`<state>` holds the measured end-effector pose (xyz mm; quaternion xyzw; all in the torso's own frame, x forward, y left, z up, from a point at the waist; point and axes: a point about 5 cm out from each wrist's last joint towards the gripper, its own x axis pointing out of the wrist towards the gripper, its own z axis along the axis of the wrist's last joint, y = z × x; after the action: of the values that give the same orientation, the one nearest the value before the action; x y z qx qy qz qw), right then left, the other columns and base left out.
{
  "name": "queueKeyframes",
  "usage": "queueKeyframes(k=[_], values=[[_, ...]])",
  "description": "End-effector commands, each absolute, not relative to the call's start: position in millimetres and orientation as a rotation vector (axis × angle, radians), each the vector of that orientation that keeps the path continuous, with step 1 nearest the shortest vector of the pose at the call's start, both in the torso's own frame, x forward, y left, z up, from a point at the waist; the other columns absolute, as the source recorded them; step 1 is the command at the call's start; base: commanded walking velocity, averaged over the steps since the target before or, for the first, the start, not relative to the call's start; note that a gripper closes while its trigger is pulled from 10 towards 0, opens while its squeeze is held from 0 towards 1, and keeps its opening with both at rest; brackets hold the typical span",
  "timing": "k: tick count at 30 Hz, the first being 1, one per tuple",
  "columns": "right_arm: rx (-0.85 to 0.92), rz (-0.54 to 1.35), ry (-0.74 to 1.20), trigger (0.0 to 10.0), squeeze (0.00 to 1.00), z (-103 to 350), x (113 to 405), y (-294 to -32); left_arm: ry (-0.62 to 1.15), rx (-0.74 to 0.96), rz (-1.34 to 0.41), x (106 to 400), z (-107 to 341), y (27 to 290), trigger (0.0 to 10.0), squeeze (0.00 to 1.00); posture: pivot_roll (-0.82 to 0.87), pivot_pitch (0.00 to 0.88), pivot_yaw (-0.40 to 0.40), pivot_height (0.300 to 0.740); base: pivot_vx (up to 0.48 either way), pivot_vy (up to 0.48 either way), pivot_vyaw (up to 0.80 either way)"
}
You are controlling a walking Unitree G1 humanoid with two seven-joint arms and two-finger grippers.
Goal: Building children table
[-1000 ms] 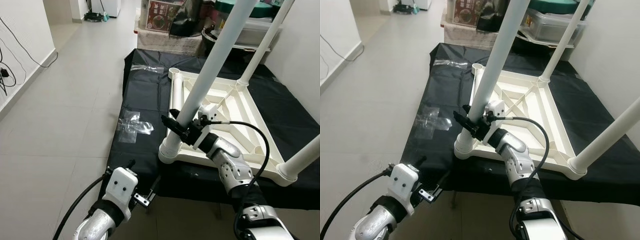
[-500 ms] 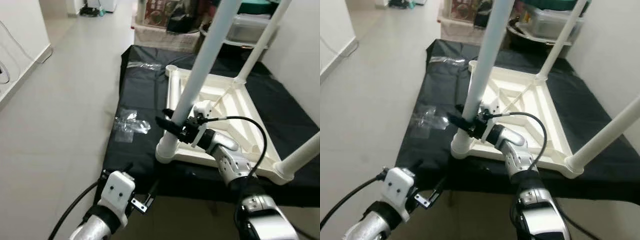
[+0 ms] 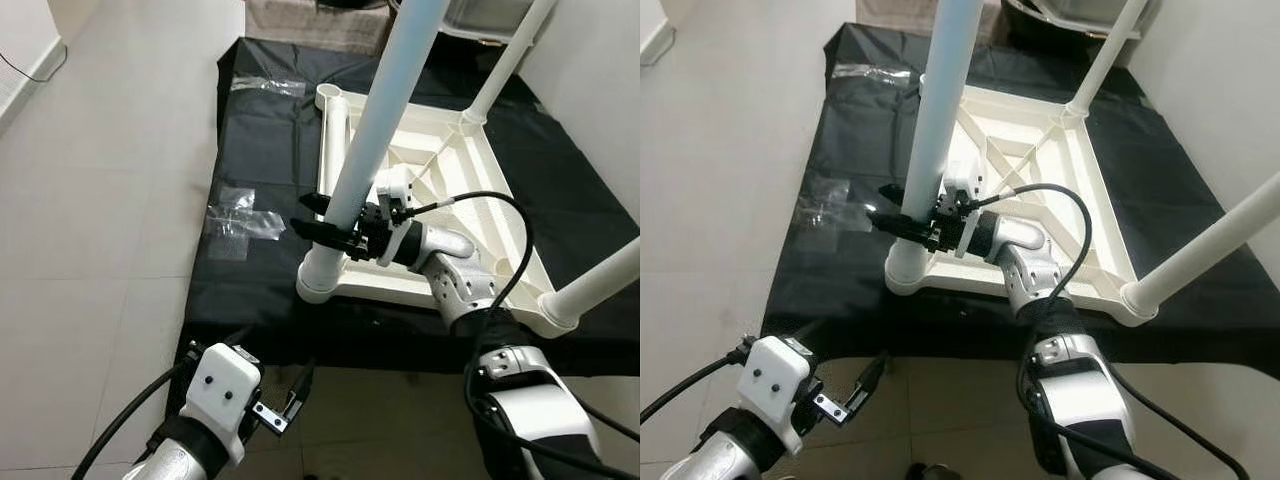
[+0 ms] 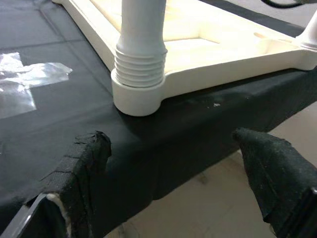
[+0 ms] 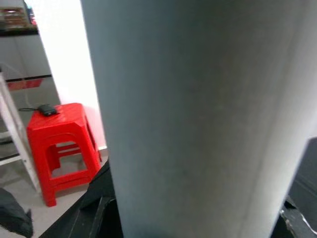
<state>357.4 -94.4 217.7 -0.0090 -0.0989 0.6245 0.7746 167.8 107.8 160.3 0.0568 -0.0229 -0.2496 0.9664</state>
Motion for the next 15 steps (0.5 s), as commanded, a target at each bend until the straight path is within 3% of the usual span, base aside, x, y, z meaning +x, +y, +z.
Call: queueKeyframes(k=[1, 7, 15], values=[[-0.012, 1.441, 0.024, 0.0, 0.00, 166.2, 344.7, -86.0, -0.030, 0.107, -0.526, 163.7, 160.3, 106.4, 10.0, 0.00, 0.22, 0.276, -0.182, 0.740, 0.000, 0.000, 0.00], [-0.040, 1.488, 0.040, 0.0, 0.00, 162.9, 342.3, -83.1, -0.019, 0.113, -0.522, 162.0, 162.0, 108.2, 10.0, 0.00, 0.22, 0.278, -0.180, 0.740, 0.000, 0.000, 0.00], [-0.047, 1.275, 0.036, 0.0, 0.00, 155.8, 346.8, -89.2, -0.016, 0.117, -0.522, 163.9, 161.7, 108.3, 10.0, 0.00, 0.20, 0.268, -0.164, 0.740, 0.000, 0.000, 0.00]])
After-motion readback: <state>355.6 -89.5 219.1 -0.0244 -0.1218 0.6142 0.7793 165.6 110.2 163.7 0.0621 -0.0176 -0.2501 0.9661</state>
